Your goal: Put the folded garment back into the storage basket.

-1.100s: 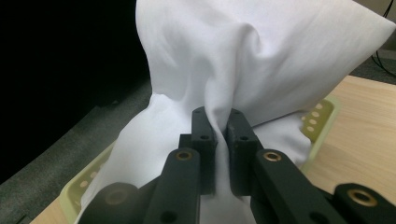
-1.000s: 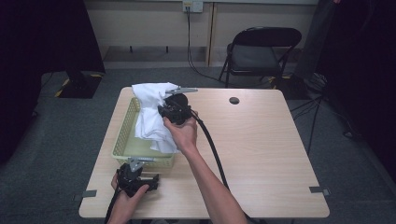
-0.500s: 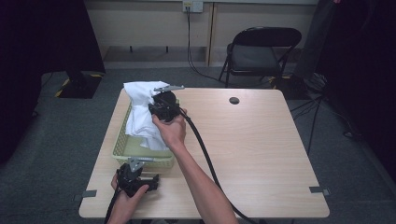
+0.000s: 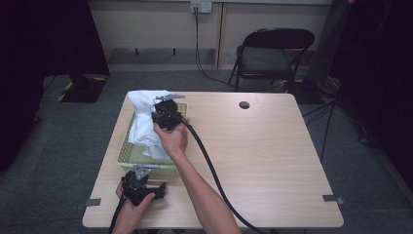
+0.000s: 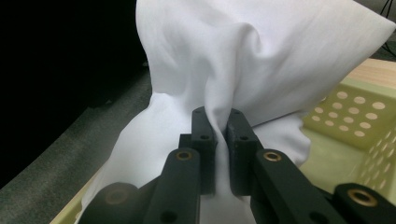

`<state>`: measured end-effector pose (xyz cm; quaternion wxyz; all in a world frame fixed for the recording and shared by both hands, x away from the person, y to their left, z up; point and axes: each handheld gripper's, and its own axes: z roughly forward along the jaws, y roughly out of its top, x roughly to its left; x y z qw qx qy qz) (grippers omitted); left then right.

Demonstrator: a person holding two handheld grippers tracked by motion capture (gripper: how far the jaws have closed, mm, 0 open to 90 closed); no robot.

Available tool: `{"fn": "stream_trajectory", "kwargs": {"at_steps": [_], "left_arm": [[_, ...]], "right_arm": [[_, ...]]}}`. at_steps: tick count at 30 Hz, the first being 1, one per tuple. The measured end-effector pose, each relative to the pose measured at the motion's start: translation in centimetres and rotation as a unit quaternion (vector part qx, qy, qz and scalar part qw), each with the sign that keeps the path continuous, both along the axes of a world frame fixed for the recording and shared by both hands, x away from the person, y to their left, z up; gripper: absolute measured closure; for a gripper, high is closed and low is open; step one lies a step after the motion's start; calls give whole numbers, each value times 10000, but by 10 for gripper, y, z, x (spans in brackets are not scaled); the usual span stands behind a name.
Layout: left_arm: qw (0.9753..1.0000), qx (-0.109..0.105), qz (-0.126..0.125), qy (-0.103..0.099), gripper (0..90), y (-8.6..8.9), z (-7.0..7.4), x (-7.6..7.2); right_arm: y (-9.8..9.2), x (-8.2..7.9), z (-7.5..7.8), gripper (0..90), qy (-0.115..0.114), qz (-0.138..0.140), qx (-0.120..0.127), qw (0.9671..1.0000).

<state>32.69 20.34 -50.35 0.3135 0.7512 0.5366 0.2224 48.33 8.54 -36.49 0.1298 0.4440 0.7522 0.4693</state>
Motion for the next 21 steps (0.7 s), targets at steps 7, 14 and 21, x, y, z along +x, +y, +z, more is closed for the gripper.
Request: {"fn": "stream_trajectory", "kwargs": {"at_steps": [7, 14, 21], "left_arm": [[10000, 1, -1, 1, 0, 0, 0, 0], [10000, -3, -8, -2, 0, 0, 0, 0], [10000, 1, -7, 1, 0, 0, 0, 0]], "right_arm": [[4, 3, -14, 840, 123, -47, -53, 9999], [8, 5, -25, 839, 240, -71, -77, 9997], [10, 6, -31, 838, 287, -82, -171, 9994]]}}
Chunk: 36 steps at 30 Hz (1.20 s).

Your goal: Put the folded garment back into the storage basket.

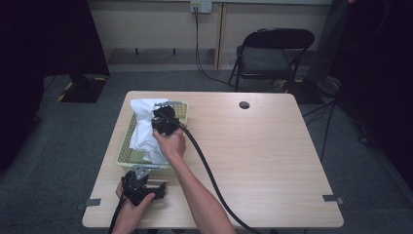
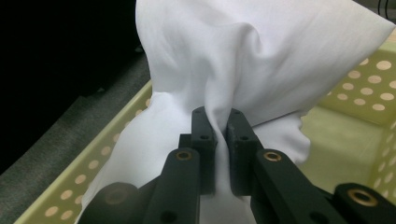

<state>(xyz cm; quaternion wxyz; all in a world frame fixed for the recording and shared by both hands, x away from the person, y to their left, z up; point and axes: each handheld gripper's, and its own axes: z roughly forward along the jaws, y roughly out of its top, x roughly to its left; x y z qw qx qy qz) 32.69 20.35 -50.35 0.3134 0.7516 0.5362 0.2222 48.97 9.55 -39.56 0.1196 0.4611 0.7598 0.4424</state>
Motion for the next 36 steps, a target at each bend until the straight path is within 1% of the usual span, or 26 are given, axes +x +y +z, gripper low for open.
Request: {"fn": "stream_trajectory", "kwargs": {"at_steps": [10, 13, 18, 21, 24, 29, 31, 32, 36], "left_arm": [[10000, 0, -1, 1, 0, 0, 0, 0], [10000, -2, -1, -1, 0, 0, 0, 0], [10000, -3, 0, 0, 0, 0, 0, 0], [10000, -3, 4, -1, 0, 0, 0, 0], [10000, 0, 5, 2, 0, 0, 0, 0], [10000, -1, 4, 0, 0, 0, 0, 0], [10000, -2, 5, -1, 0, 0, 0, 0], [10000, -2, 4, 0, 0, 0, 0, 0], [10000, -3, 5, -1, 0, 0, 0, 0]], "right_arm": [[1, 5, -13, 838, 139, -54, -129, 9998], [3, 6, -16, 838, 96, -82, -178, 9998], [5, 9, -25, 837, 233, -90, -223, 9994], [6, 9, -25, 837, 225, -82, -283, 9993], [7, 10, -26, 837, 296, -99, -352, 9989], [9, 12, -27, 837, 349, -125, -427, 9984], [10, 12, -28, 836, 331, -131, -482, 9982], [11, 13, -28, 836, 365, -133, -552, 9977], [14, 14, -29, 835, 413, -128, -642, 9970]]}}
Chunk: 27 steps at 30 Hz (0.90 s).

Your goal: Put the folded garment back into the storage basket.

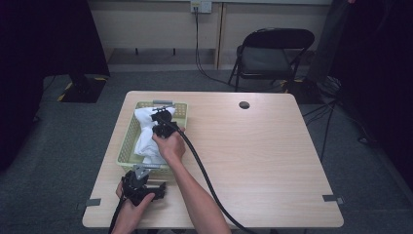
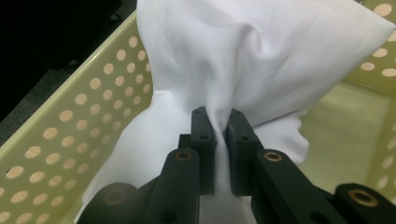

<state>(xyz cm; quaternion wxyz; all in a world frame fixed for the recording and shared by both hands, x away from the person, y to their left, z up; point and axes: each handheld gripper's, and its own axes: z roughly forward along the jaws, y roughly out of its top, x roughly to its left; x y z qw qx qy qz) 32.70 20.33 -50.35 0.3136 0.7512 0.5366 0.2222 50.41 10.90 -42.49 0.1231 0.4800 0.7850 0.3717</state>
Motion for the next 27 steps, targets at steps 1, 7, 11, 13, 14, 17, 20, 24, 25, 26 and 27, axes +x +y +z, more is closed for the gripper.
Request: {"fn": "stream_trajectory", "kwargs": {"at_steps": [1, 7, 11, 13, 14, 17, 20, 24, 25, 26, 27], "left_arm": [[10000, 0, 0, 1, 0, 0, 0, 0], [10000, 4, -8, 3, 0, 0, 0, 0], [10000, 4, -7, 1, 0, 0, 0, 0], [10000, 4, -7, 1, 0, 0, 0, 0], [10000, 4, -7, 0, 0, 0, 0, 0], [10000, 3, -7, 0, 0, 0, 0, 0], [10000, 2, -7, 0, 0, 0, 0, 0], [10000, 1, -10, -2, 0, 0, 0, 0], [10000, 1, -9, -3, 0, 0, 0, 0], [10000, 2, -10, 0, 0, 0, 0, 0], [10000, 2, -10, 0, 0, 0, 0, 0]], "right_arm": [[0, 0, 0, 835, 0, 0, 0, 10000], [3, 0, -1, 835, -1, 41, -104, 9999], [3, 1, -1, 796, 40, 59, -91, 9999], [2, 1, -1, 764, 68, 78, -105, 9999], [2, 2, -1, 712, 80, 47, -83, 9999], [1, 3, 0, 663, 108, 38, 1, 9999], [-3, 4, 3, 544, 105, -7, 92, 9999], [-7, 5, 6, 434, 97, 56, 215, 9997], [-9, 5, 8, 411, 74, 126, 248, 9996], [-11, 5, 9, 381, 27, 209, 246, 9995], [-13, 6, 10, 345, 18, 233, 245, 9994]]}}
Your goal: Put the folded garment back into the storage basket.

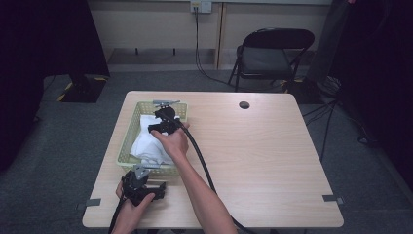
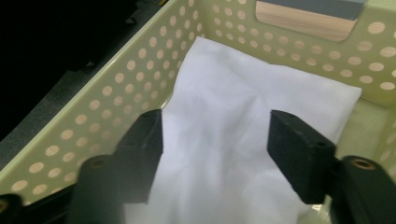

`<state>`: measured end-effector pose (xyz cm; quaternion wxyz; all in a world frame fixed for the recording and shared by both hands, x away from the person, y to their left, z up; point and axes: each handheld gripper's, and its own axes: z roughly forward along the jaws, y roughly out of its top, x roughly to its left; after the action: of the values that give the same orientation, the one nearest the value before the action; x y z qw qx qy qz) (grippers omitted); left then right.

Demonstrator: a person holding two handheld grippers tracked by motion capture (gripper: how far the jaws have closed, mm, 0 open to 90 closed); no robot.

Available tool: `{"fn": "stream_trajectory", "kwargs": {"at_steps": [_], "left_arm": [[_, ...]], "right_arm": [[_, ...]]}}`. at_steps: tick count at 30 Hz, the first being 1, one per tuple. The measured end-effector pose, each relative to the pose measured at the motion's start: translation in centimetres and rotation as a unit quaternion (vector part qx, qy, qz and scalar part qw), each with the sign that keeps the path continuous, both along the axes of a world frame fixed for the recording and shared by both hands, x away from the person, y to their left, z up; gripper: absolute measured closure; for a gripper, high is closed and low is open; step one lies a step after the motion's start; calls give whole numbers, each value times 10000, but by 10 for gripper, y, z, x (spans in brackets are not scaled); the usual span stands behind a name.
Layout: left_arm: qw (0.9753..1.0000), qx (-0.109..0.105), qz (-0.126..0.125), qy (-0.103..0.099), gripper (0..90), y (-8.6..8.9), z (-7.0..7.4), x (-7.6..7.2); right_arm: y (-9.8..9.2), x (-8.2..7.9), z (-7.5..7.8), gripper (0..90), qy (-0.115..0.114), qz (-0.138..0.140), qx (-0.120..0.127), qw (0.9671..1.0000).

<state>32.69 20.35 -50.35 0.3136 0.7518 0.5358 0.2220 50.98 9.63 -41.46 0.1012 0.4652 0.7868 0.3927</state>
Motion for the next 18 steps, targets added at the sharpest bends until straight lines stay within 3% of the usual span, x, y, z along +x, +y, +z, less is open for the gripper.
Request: {"fn": "stream_trajectory", "kwargs": {"at_steps": [7, 14, 18], "left_arm": [[10000, -2, 1, -1, 0, 0, 0, 0], [10000, -3, -1, -7, 0, 0, 0, 0], [10000, -3, -1, -7, 0, 0, 0, 0]], "right_arm": [[-13, -1, 2, 235, 61, 63, 157, 9998], [-21, -8, 13, 92, -96, 109, 244, 9996], [-25, -10, 19, 54, -128, 86, 341, 9993]]}}
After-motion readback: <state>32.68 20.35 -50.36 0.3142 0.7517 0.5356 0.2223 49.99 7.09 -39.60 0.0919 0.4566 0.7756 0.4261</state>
